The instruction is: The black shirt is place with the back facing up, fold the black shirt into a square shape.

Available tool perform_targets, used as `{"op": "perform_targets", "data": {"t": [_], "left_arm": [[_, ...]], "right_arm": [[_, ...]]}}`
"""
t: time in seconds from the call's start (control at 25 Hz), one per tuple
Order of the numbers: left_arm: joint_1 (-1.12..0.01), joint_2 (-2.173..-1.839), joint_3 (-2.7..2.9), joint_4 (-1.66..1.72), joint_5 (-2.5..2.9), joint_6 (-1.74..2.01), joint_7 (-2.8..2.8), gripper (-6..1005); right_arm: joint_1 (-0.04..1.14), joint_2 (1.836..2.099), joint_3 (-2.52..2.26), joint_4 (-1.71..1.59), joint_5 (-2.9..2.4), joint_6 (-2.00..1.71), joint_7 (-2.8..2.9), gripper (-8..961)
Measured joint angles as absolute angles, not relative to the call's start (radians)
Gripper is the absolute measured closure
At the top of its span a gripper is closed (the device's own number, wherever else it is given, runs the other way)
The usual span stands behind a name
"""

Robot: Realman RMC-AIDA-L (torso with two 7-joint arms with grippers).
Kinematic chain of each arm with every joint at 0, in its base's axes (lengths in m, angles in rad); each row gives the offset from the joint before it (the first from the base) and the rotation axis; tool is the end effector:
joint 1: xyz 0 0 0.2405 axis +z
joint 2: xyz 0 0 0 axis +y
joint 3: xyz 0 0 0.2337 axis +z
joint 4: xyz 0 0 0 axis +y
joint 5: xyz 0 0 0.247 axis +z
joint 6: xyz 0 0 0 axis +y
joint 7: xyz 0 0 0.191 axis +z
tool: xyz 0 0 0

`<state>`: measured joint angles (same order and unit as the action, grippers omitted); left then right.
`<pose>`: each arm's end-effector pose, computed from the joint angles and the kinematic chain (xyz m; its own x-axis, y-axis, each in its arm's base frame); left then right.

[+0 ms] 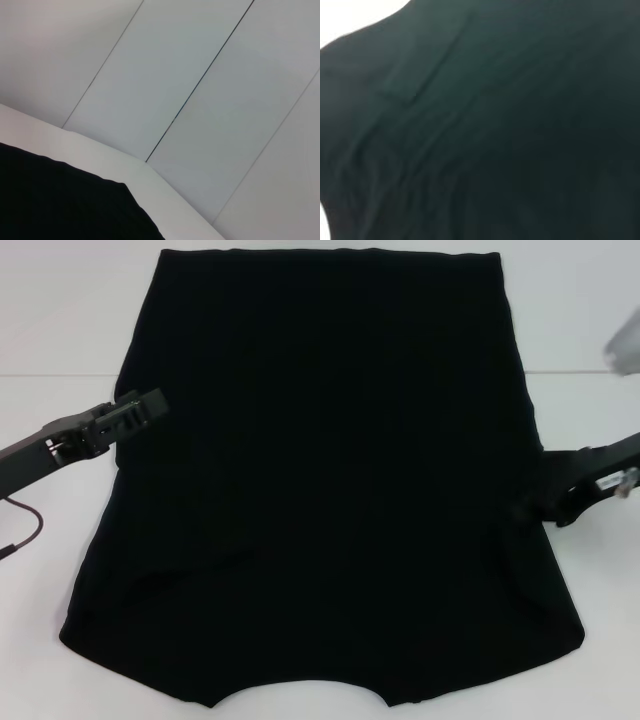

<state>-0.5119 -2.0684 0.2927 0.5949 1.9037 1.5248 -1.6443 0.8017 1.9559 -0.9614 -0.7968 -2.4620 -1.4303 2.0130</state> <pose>-0.2854 0.3888 0.0426 0.3372 0.4372 0.8337 0.8271 -0.5606 -0.0405 0.2266 0.4415 0.0003 0.8307 -0.5531 0.0631 -0.5108 -0.8023 -0.3089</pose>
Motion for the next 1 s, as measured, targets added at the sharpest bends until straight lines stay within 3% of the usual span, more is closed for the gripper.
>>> {"op": "perform_targets", "data": {"t": [0.32,0.96,1.0], "left_arm": [[-0.489,-2.071,0.271,0.591,1.891,1.528,-1.644,422],[-0.488,-2.071,0.253,0.59,1.89,1.534,-1.644,422],[-0.488,-2.071,0.253,0.59,1.89,1.534,-1.644,422]], "right_arm": [[0.861,2.005,-1.059,-0.802,-2.608,-1.434,2.007,895],[0.875,2.005,-1.052,-0.805,-2.614,-1.388,2.09,880],[0.872,2.005,-1.05,-0.805,-2.614,-1.384,2.094,837]]}}
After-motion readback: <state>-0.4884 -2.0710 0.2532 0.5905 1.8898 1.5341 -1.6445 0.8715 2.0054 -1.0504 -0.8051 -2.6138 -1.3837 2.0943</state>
